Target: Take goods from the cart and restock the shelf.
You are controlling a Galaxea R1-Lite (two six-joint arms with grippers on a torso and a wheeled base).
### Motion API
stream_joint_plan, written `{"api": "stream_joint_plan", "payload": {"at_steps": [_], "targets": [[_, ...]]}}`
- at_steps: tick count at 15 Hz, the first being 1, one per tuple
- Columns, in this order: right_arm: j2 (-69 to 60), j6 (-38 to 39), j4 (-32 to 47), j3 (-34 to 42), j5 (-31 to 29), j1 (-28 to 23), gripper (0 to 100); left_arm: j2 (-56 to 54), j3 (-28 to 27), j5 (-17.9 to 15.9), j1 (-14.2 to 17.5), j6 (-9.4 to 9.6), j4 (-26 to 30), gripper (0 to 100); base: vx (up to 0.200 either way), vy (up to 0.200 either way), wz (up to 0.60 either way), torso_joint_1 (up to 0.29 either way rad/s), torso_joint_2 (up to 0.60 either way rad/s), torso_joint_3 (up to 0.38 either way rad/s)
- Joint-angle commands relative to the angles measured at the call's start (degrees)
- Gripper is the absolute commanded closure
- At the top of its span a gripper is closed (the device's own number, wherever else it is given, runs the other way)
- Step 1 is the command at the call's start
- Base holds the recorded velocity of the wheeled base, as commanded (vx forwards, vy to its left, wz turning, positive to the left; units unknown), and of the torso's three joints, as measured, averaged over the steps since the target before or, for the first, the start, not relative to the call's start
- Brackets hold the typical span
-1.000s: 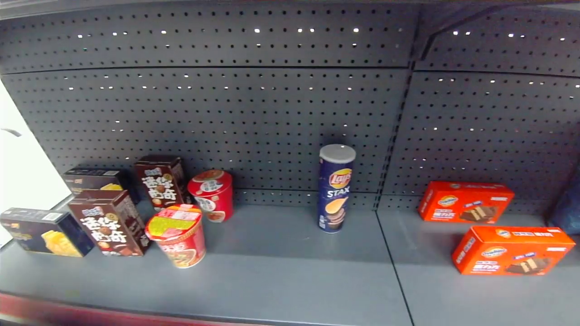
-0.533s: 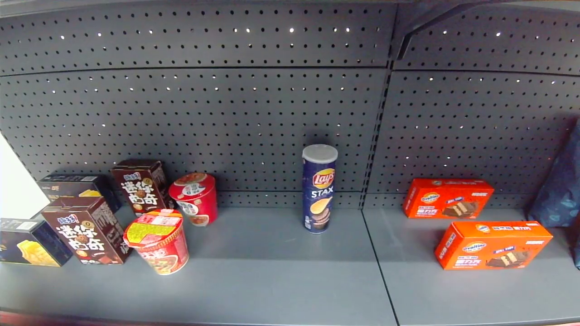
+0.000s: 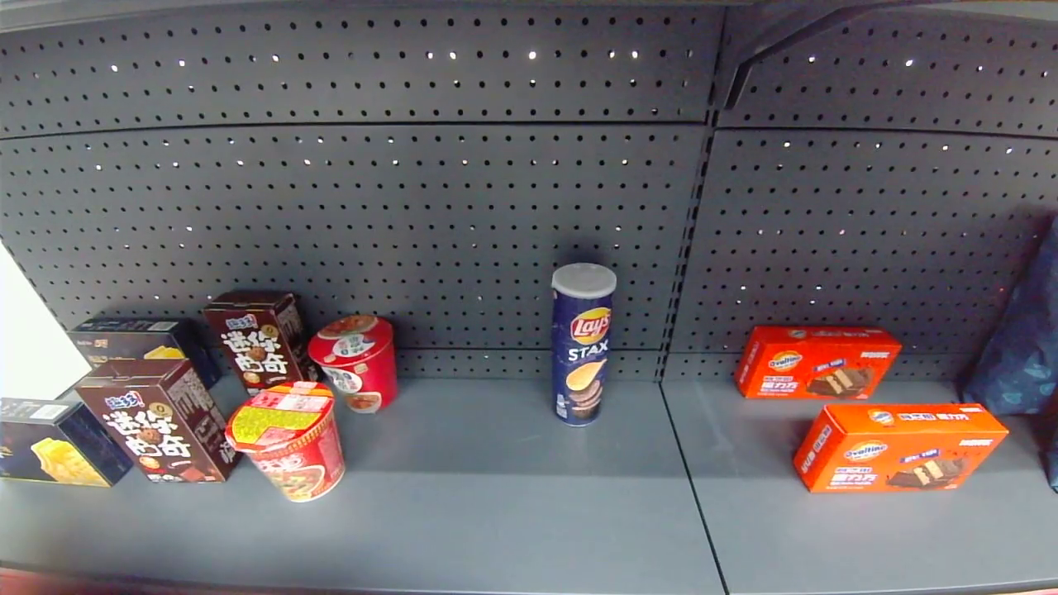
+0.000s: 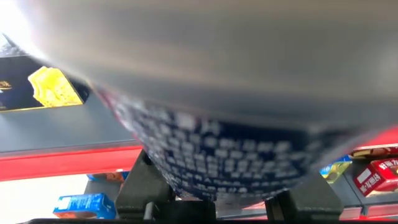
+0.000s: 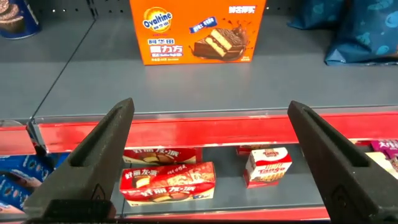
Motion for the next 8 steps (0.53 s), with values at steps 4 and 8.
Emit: {"api": "stream_joint_plan", "payload": {"at_steps": [4, 8], "targets": [[1.5, -2.7, 0.09, -0.17, 0.37, 4.9, 0, 0.22, -0.7, 6.24, 0.04, 0.03, 0.26, 100, 0.0, 0.0, 0.0, 0.0, 0.0, 0.0], [1.24, -2.7, 0.53, -0.34, 0.02, 5.52, 0, -0.22, -5.27, 9.94, 0.48, 0.47, 7.99, 100, 0.0, 0.0, 0.0, 0.0, 0.0, 0.0]]}}
